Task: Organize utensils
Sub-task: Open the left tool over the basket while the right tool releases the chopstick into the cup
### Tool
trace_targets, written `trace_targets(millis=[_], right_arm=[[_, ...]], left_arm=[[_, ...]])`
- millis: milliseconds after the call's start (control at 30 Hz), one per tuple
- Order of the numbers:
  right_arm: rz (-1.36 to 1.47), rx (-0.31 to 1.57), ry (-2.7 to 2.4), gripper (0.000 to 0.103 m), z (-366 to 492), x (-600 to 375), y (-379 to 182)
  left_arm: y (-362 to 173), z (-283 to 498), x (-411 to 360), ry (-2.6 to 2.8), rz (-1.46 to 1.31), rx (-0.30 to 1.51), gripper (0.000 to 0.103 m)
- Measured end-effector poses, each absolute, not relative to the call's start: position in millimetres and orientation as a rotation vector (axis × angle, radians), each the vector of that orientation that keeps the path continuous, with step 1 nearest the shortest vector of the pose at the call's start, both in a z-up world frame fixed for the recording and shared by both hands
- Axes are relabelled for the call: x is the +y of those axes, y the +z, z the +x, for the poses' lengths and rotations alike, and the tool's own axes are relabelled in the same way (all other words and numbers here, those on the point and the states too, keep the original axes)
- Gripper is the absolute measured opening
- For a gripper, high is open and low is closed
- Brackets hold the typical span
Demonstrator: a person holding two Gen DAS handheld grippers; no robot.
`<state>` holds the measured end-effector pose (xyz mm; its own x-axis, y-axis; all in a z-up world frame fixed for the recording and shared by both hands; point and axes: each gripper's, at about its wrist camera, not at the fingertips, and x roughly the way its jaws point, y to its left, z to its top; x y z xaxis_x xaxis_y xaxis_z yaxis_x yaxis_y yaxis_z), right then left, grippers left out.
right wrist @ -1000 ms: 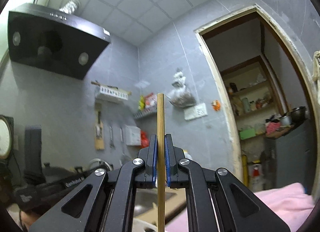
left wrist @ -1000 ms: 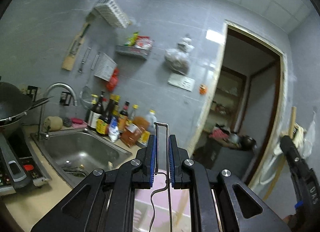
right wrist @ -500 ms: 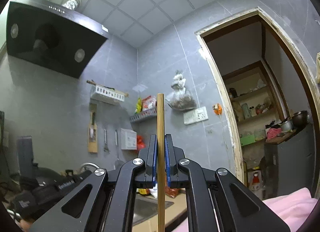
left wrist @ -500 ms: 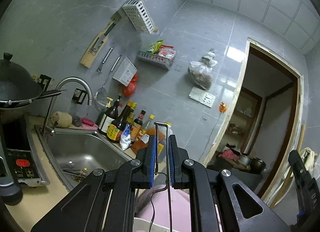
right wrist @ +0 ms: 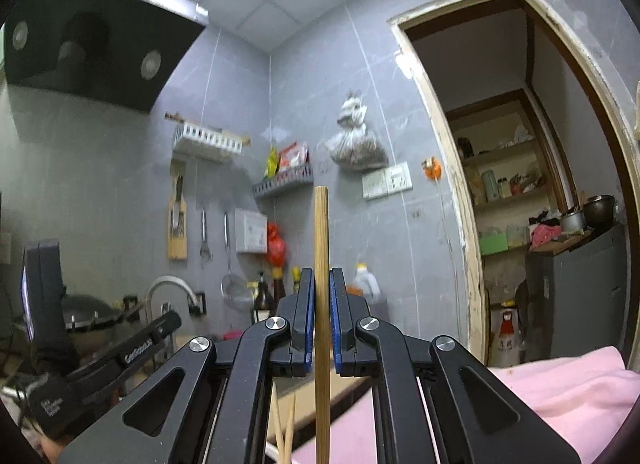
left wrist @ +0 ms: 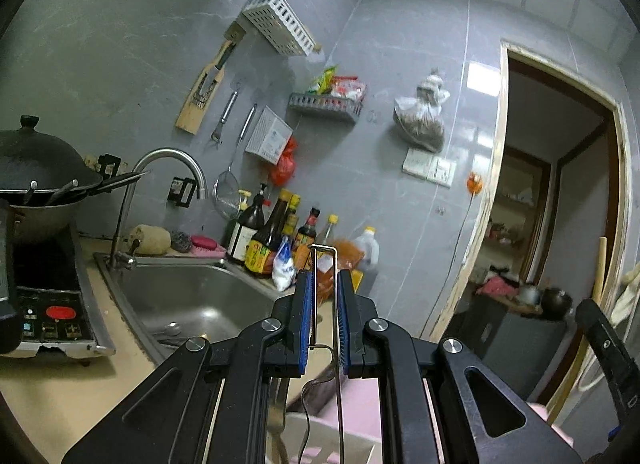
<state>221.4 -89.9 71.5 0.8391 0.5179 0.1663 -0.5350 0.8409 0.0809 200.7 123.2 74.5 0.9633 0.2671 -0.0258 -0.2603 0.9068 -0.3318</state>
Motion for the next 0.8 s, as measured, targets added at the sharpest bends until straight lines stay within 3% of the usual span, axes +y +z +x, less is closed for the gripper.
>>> trace_targets(millis=[333, 400, 467, 533, 667, 800], right_arm=[[0.06, 0.018, 0.597, 0.007, 219, -95, 60], [0.06, 0.036, 0.599, 0.014, 218, -98, 60], [0.065, 0.045, 0.607, 0.027, 217, -100, 63], [0.067, 0.047, 0.614, 0.028, 215, -102, 65], [0.065, 0.035, 0.604, 0.032, 209, -107, 73], [0.083, 0.012, 0.576, 0.052, 198, -122, 80]], left_arm=[[59, 202, 112, 0.176, -0.285, 0.201, 0.01], [58, 200, 110, 0.155, -0.273, 0.222, 0.011], [59, 195, 106, 0.139, -0.254, 0.226, 0.016], [63, 191, 102, 0.117, -0.24, 0.228, 0.03], [73, 180, 94, 0.088, -0.223, 0.208, 0.038], [85, 172, 79, 0.067, -0.173, 0.194, 0.054]])
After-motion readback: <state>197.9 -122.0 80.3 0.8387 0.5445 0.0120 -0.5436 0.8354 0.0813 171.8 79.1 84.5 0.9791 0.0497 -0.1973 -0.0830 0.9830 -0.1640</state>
